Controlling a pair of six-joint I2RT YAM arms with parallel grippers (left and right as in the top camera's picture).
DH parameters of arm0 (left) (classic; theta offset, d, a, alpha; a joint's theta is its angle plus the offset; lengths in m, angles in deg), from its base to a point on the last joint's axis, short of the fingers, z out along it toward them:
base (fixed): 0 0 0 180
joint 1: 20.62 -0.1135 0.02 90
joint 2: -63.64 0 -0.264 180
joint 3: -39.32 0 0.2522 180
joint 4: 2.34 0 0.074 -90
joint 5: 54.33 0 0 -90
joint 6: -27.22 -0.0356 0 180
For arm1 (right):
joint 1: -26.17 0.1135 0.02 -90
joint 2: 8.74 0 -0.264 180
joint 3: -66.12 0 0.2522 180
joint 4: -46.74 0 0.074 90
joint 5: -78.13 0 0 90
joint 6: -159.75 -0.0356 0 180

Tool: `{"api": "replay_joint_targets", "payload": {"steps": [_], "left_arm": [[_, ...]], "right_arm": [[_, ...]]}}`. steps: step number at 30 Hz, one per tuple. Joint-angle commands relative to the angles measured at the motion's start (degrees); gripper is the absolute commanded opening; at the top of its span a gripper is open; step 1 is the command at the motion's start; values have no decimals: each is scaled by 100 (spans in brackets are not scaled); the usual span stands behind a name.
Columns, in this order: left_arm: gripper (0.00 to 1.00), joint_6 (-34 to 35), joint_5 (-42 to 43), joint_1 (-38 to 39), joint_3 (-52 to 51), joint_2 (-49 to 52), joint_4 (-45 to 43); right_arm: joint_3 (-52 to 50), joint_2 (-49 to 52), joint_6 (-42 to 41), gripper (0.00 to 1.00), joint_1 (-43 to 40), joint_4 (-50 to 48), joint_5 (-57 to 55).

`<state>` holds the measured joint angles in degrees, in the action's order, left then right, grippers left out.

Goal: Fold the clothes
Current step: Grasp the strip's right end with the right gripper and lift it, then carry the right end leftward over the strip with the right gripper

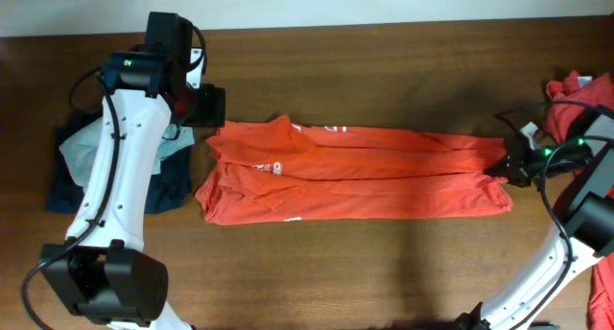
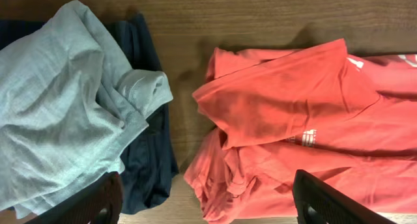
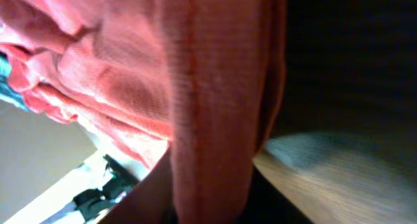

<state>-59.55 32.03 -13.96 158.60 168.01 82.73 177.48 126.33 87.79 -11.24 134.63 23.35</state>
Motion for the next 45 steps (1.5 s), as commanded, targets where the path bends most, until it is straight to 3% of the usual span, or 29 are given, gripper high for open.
{"api": "replay_joint_targets", "payload": {"steps": [1, 7, 15, 19, 25, 31, 38, 45], "left_arm": [[83, -24, 17, -28, -26, -57, 11], [83, -24, 17, -28, -26, -57, 7], [84, -190, -66, -184, 70, -59, -4], [84, -192, -26, -424, 483, -70, 146], [83, -192, -26, -708, 1335, -70, 422], [84, -192, -28, -872, 2129, -74, 706], [84, -192, -26, -885, 2754, -160, 994], [84, -192, -26, -885, 2809, -433, 1051]], "right_arm": [[-116, 184, -81, 7, -138, -83, -787], [-103, -61, -142, 4, -168, -2, -793], [671, -962, -1445, 4, -162, 219, -2205], [1279, -1648, -2050, 4, -125, 573, -3091], [1751, -2625, -2337, 5, 199, 870, -3095], [1759, -3259, -2544, 4, 1384, 1097, -3145], [1567, -3191, -3097, 4, 3322, 1244, -3766], [782, -2730, -3908, 4, 5156, 522, -3910]]}}
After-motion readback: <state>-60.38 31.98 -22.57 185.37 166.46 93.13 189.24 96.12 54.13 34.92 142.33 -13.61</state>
